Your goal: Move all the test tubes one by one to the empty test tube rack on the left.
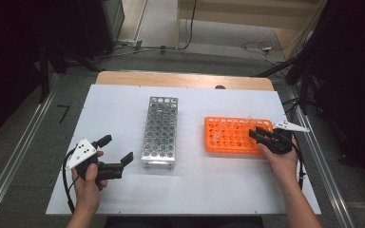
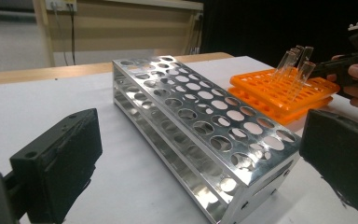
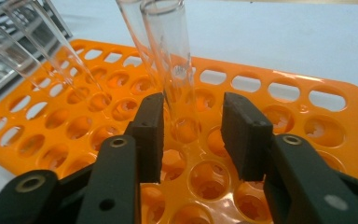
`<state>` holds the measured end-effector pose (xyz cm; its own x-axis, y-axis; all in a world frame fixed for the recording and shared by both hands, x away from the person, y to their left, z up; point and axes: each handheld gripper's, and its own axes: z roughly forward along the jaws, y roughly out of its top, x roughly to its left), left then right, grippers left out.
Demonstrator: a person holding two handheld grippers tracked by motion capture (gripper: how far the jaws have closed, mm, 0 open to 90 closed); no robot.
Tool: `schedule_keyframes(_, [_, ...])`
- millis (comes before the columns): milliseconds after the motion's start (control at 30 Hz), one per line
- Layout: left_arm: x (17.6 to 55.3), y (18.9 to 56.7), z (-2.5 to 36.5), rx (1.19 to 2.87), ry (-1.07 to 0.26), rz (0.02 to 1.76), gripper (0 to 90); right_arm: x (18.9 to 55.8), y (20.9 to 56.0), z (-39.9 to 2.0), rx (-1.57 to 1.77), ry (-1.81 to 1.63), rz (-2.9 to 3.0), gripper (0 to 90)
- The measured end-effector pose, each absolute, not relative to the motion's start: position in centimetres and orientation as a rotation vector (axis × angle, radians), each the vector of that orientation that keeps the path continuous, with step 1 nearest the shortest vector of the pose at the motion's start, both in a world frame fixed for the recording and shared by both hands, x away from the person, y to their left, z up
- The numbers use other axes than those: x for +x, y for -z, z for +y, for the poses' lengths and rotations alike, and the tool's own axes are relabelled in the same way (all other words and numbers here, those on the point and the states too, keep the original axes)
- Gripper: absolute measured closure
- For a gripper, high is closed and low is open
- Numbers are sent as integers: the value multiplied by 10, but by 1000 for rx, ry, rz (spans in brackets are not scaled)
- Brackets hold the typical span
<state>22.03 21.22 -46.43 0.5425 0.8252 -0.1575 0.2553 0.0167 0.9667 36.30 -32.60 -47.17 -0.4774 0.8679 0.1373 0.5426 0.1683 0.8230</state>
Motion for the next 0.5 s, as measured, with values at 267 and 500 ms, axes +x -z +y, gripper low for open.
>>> schedule_keyframes(267, [222, 468, 199, 1582, -553, 919, 0, 366, 475, -322, 1314, -1240, 2065, 677])
schedule_keyframes(500, [221, 469, 193, 1600, -534, 897, 0, 368, 476, -314, 1283, -1211, 2042, 733])
